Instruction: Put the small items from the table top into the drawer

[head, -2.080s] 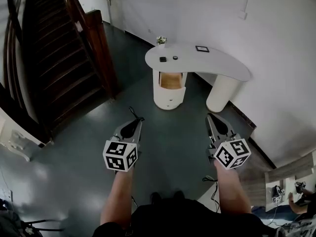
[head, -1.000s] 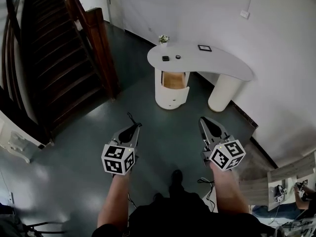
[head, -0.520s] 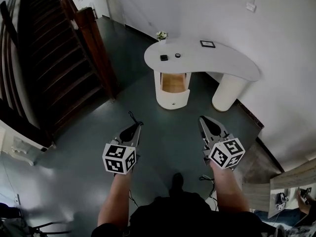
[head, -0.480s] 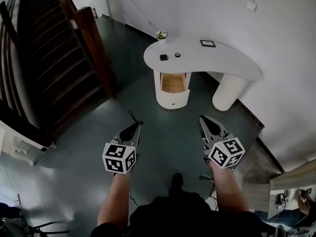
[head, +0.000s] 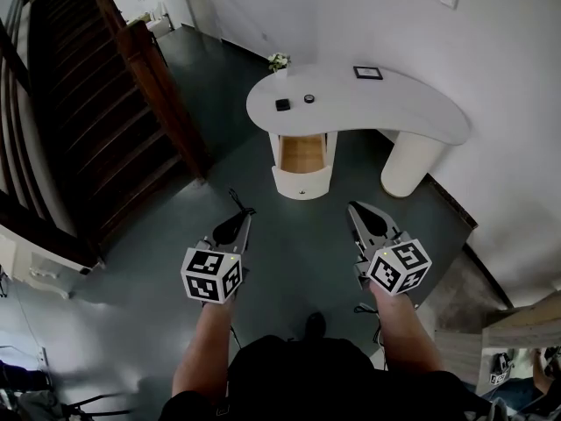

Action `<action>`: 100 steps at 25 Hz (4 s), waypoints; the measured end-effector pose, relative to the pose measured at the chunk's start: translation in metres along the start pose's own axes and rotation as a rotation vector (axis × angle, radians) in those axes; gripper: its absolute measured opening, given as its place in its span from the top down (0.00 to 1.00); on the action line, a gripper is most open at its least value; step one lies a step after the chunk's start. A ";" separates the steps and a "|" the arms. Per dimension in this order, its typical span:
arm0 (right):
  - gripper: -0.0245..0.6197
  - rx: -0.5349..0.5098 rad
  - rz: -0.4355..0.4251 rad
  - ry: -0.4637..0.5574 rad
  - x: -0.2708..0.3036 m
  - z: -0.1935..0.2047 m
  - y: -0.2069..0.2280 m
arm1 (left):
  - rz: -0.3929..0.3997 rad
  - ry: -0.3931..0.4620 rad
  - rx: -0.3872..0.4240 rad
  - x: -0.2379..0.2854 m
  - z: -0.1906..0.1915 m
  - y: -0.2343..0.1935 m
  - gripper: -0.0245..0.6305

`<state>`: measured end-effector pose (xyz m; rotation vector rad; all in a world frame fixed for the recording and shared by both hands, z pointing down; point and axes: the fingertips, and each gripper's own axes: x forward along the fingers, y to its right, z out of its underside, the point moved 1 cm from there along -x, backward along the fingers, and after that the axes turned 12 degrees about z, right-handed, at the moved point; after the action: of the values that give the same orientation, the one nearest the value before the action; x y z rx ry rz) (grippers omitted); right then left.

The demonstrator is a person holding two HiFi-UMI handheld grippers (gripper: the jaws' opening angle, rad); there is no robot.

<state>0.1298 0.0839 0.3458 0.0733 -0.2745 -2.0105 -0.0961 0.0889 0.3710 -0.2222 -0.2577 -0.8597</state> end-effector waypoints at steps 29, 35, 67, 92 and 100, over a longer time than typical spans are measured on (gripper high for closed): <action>0.95 -0.061 0.026 -0.123 0.218 0.008 0.061 | 0.068 0.021 -0.043 0.161 -0.025 -0.172 0.92; 0.95 -0.080 0.039 -0.160 0.271 0.011 0.051 | 0.103 0.031 -0.049 0.182 -0.035 -0.222 0.92; 0.95 0.025 0.050 -0.294 0.366 0.071 0.149 | 0.237 -0.235 -0.095 0.338 0.028 -0.234 0.92; 0.95 0.065 0.073 -0.431 0.378 0.146 0.219 | 0.502 -0.848 0.192 0.447 0.190 -0.206 0.92; 0.95 0.082 0.096 -0.436 0.377 0.148 0.238 | 0.558 -0.993 0.323 0.470 0.221 -0.205 0.92</action>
<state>0.1471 -0.3282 0.5697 -0.3251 -0.6251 -1.9032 0.0104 -0.3126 0.7447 -0.3839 -1.1898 -0.0847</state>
